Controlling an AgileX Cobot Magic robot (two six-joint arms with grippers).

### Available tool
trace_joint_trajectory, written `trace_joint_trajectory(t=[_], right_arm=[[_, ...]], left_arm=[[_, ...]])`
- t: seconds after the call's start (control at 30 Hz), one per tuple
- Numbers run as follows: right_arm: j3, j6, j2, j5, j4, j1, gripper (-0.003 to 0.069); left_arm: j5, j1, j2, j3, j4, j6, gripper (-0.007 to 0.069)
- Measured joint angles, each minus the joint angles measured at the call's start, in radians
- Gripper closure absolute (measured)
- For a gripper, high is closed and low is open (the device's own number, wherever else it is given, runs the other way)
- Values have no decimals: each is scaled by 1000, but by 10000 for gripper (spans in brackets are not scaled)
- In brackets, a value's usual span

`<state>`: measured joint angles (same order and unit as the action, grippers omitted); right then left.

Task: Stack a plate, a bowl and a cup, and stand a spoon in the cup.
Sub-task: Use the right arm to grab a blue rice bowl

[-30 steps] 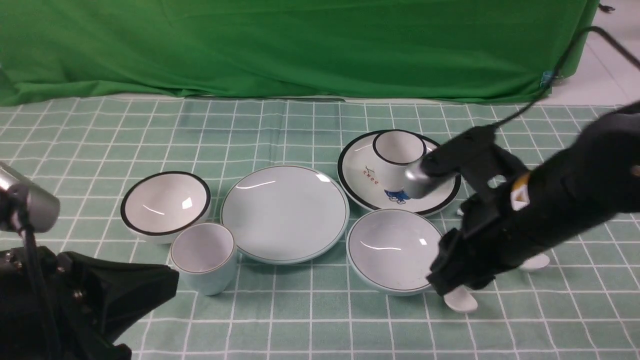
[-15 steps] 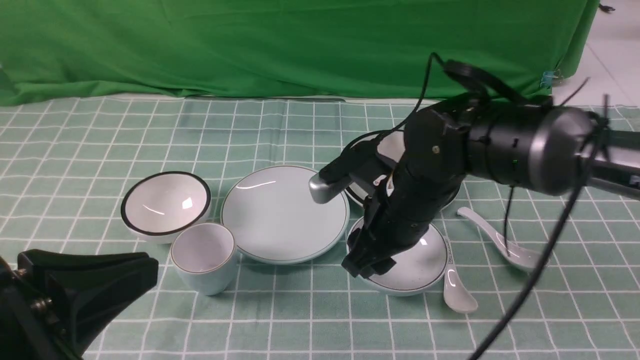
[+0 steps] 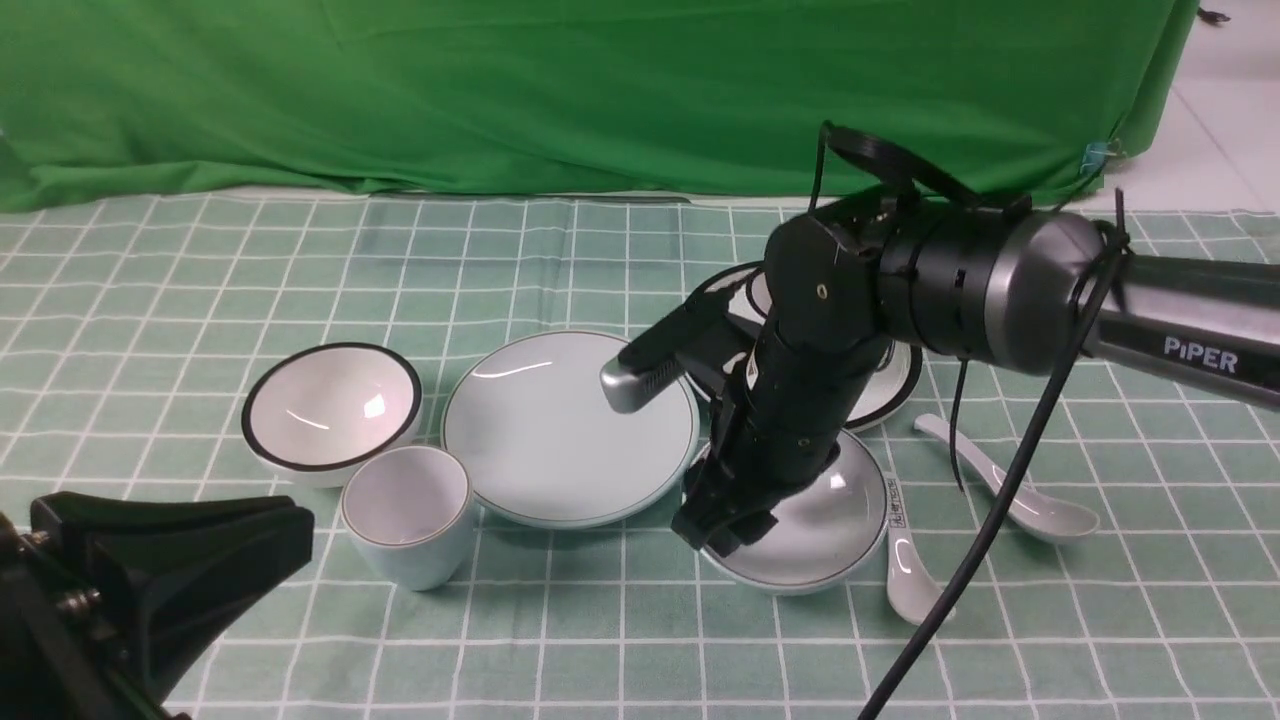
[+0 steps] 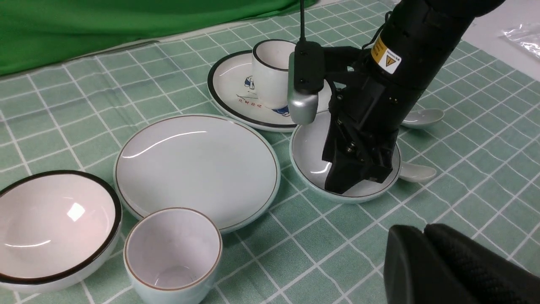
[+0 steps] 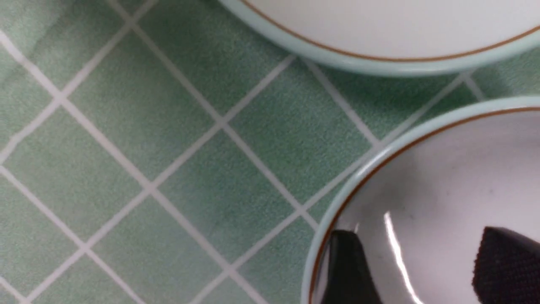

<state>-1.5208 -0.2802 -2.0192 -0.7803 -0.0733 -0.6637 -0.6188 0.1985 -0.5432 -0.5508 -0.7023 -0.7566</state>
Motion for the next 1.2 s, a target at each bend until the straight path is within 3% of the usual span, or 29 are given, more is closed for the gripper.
trace_joint_trajectory(t=[0.33, 0.6, 0.77, 0.83, 1.07, 1.2], right_arm=[[-61, 39, 22, -148, 5, -41, 223], [-1, 61, -38, -56, 35, -69, 240], [-1, 61, -68, -49, 64, -68, 328], [-1, 61, -60, -59, 73, -68, 421], [-33, 64, 8, -114, 106, -83, 580], [-120, 46, 43, -117, 84, -128, 582]], left_arm=[[1, 0, 0, 1, 0, 0, 607], [3, 0, 0, 1, 0, 0, 607], [3, 0, 0, 1, 0, 0, 607], [3, 0, 0, 1, 0, 0, 607], [3, 0, 0, 1, 0, 0, 607], [4, 0, 0, 1, 0, 0, 607]])
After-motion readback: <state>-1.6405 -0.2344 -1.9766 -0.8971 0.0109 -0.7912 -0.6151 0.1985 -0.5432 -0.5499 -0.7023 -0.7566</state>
